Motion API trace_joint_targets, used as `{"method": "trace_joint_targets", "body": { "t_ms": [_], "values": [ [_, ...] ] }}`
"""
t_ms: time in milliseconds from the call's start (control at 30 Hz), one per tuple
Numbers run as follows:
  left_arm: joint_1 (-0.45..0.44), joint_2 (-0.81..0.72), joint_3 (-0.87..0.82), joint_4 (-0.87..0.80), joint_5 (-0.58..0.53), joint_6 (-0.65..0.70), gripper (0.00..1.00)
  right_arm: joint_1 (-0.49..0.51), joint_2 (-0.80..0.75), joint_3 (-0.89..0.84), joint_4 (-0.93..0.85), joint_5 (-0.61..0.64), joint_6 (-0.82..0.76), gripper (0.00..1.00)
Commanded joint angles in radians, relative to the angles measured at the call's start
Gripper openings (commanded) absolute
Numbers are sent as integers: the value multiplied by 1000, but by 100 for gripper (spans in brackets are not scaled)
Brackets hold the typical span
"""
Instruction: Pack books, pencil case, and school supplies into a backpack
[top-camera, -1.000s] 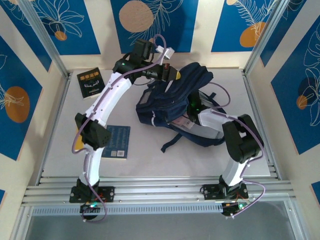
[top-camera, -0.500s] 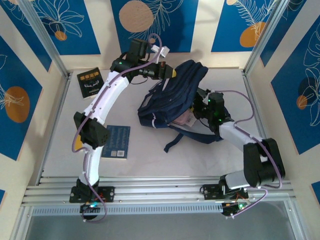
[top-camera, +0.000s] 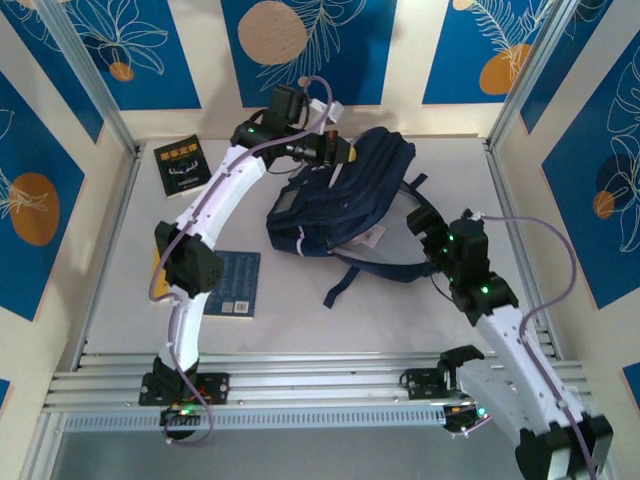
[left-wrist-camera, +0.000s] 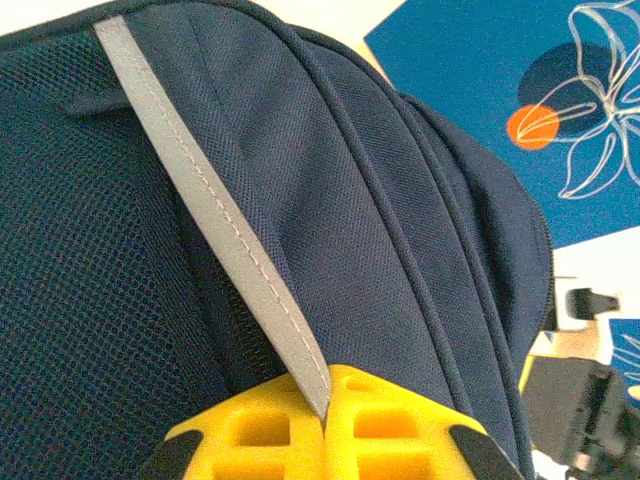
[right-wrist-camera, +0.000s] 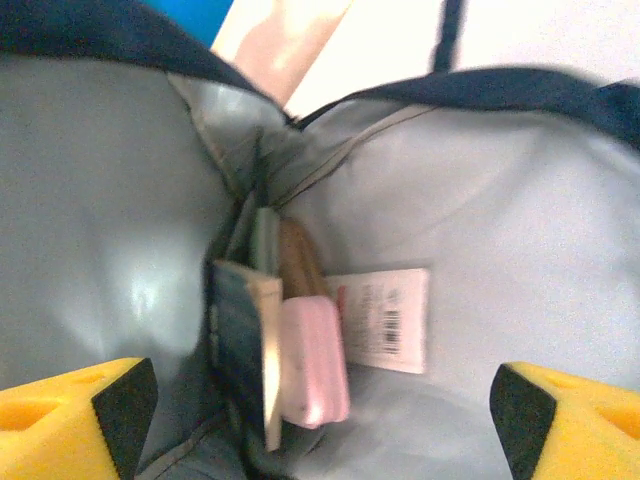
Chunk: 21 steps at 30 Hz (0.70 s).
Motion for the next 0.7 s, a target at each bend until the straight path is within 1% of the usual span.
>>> {"method": "trace_joint_targets", "body": {
  "t_ms": [0,67,133,233,267,400,500,533,600,667],
  "values": [
    [-54,53,7,12,-39,16,11,12,-81,7,-201,177,20,87],
    [-74,78,7,10,-55,4,26,14,-104,31,-216,172,11,87],
    [-84,79,6,1,-79,-8,37,24,-106,55,-225,156,-6,87],
    [-86,7,-59,23,-126,-15,44,49,-105,79,-211,124,-49,87],
    [-85,-36,-99,40,-145,-14,47,58,-103,81,-203,112,-63,87],
    [-72,-234,-295,87,-228,-5,53,114,-77,80,-154,66,-120,87],
    [-28,-412,-513,127,-317,-11,60,184,-26,85,-113,51,-169,87],
    [-1,-470,-592,127,-363,-21,63,213,-3,90,-104,51,-181,87],
    [61,-563,-746,124,-438,-52,69,270,43,100,-80,55,-201,87],
    [155,-636,-909,129,-468,-99,71,339,94,106,-45,63,-231,87]
  ]
}}
